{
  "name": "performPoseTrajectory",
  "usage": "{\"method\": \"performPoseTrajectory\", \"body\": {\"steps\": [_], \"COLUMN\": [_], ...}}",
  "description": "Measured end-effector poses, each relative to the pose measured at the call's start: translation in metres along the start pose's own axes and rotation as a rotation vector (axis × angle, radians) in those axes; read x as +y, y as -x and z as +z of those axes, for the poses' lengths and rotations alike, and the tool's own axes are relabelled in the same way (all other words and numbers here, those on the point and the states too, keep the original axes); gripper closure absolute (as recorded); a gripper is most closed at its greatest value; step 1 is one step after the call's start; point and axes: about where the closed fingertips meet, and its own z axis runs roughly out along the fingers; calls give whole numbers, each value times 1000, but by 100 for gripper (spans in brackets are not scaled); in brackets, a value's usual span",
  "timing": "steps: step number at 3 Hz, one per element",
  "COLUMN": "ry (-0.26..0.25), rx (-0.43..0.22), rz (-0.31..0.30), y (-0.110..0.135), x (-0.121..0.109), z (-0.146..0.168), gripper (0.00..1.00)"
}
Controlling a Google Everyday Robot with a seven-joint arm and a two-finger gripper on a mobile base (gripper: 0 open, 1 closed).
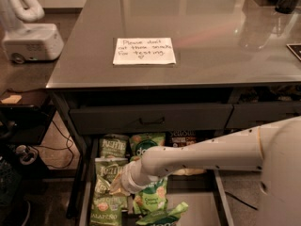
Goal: Pick green jalapeno chip bag from middle drawer and place on counter
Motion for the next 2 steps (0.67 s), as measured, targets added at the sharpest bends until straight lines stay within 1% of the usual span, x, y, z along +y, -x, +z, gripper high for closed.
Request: {"method": "performPoseTrajectory", "body": {"steps": [1,2], "ry": [-45,-77], "rx": [-39,-72], "rz": [-61,-87], "y": [35,59], "x": [-4,-12], "z": [-60,-127], "gripper": [100,100]}}
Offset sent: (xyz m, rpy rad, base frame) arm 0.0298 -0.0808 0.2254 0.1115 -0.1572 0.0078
